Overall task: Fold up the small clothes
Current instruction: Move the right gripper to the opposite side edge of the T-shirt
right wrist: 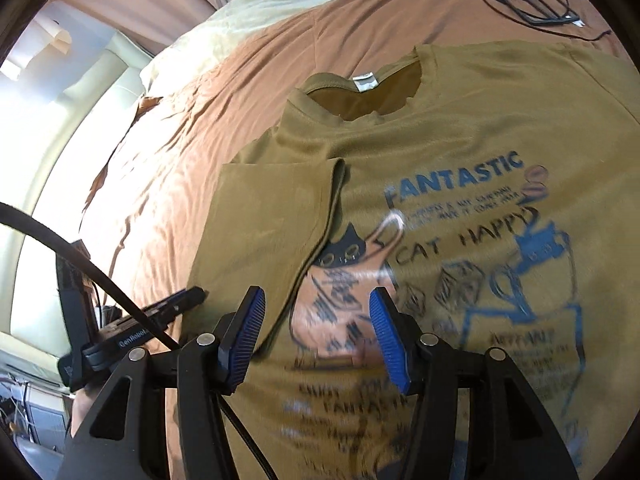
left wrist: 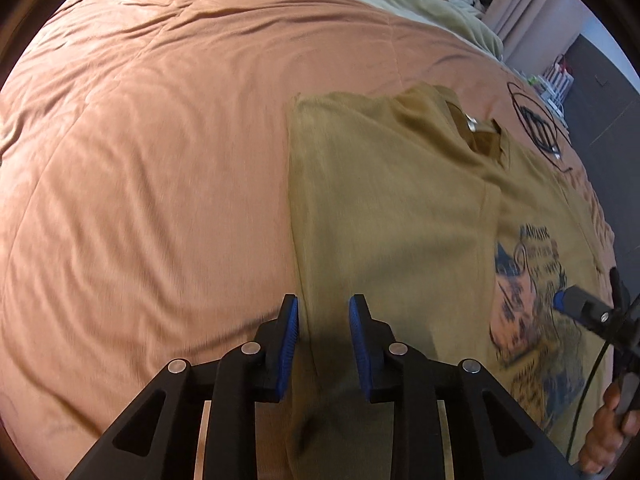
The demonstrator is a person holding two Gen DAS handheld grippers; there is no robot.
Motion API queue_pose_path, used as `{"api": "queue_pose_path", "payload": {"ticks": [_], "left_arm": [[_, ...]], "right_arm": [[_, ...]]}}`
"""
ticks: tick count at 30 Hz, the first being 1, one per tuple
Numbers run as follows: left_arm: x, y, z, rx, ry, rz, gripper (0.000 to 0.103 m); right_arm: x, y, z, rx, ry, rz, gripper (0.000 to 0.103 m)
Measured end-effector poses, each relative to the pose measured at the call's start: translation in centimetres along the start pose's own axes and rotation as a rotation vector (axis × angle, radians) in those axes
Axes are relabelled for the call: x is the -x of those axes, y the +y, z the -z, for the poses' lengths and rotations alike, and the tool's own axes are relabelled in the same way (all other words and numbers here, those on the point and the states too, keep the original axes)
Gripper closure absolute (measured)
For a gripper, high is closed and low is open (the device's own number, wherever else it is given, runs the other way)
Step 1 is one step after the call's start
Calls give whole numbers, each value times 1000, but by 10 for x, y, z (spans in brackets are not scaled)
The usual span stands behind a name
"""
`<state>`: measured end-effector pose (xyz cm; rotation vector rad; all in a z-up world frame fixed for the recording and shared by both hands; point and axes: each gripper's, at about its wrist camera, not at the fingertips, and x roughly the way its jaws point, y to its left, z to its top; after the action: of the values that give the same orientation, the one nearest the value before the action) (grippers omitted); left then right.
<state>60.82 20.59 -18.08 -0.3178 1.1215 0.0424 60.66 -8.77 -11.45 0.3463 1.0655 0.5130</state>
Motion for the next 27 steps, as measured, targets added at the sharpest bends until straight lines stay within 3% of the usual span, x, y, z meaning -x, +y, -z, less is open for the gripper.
{"api": "queue_pose_path", "payload": {"ticks": [7,8,9,10,15,17,20,27], "left_arm": [[1,2,18,20,7,-23,75],[1,2,20,18,10,-26,77],[1,2,22,12,11,-25,88],[1,2,23,6,14,-25,90],[8,6,21,28,7,-51,90],[13,4,21,16,-3,-78,90],[20,1,21,12,-11,-110,90],[44,-18,22,5,-21,-98,89]], "right_arm": [[37,-22,20,-22,-20,-6,51],[43,-28,21,-39,-25,-2,51],[50,-32,22,-54,-31,-3,51],[60,-38,22,-76,-45,-7,51],[101,-58,22,-118,-108,-1,49],[115,-60,27,-95,-134,-2,41],[122,-68,32,-66,-136,-2,40],[146,-103,34,-91,-189,44,40]]}}
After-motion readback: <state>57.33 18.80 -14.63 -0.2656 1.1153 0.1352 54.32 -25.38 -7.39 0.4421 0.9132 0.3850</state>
